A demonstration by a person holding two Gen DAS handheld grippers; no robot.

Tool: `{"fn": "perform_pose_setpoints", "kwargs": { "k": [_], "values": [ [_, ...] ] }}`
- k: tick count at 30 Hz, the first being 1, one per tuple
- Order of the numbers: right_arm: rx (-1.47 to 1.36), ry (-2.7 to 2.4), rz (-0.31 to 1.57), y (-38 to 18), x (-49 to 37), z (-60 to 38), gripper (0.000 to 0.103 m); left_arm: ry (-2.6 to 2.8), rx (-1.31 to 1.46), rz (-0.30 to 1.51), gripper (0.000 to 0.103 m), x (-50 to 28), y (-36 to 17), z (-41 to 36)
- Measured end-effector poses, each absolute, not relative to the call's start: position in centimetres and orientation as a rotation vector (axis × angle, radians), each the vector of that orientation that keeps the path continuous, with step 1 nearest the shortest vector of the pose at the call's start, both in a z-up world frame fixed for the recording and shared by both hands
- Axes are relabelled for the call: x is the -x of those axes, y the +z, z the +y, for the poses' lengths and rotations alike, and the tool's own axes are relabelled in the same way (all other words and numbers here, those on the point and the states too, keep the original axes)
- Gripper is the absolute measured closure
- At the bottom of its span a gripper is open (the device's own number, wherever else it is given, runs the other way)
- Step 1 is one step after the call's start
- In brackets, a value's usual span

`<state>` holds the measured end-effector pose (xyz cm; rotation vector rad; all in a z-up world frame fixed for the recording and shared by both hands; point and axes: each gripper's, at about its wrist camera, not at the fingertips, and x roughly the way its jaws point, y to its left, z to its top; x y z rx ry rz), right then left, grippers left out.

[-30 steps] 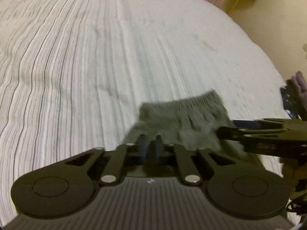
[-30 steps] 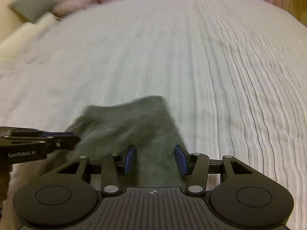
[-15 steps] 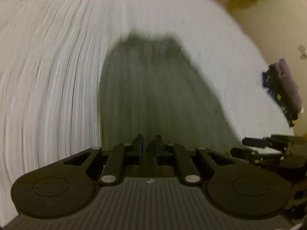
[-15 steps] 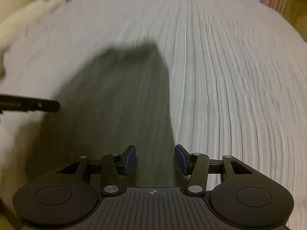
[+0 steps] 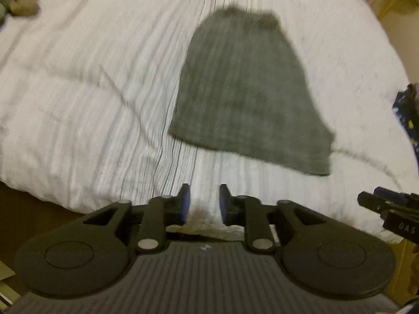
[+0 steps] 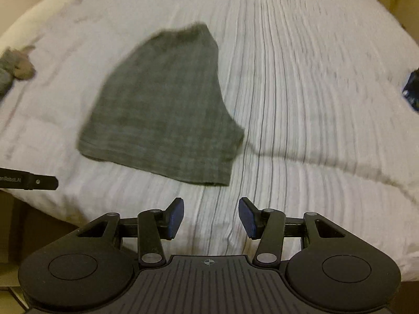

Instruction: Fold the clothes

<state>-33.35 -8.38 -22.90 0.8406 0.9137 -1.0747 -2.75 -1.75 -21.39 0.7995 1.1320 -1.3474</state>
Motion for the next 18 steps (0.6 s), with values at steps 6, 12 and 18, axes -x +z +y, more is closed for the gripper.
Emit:
{"fn": "perform_pose_setpoints", "kwargs": {
  "k": [6,12,18],
  "values": [
    [-0.84,-1.067,0.867,-18.3,32.8,-6.9,0.052,-1.382,-0.745,1.014,0.07,4.9,-14.7,-0.2],
    [-0.809,-1.065,0.835,-15.8,33.1,-5.4,0.052,-1.378,-0.707,0.971,0.066,5.7,-11.8,2.1],
    [-0.827,-1.085,0.826,-14.7,33.7,-4.5,0.052,-1.374,-0.716,0.959,0.064,7.0,-10.3,4.1]
  ]
}}
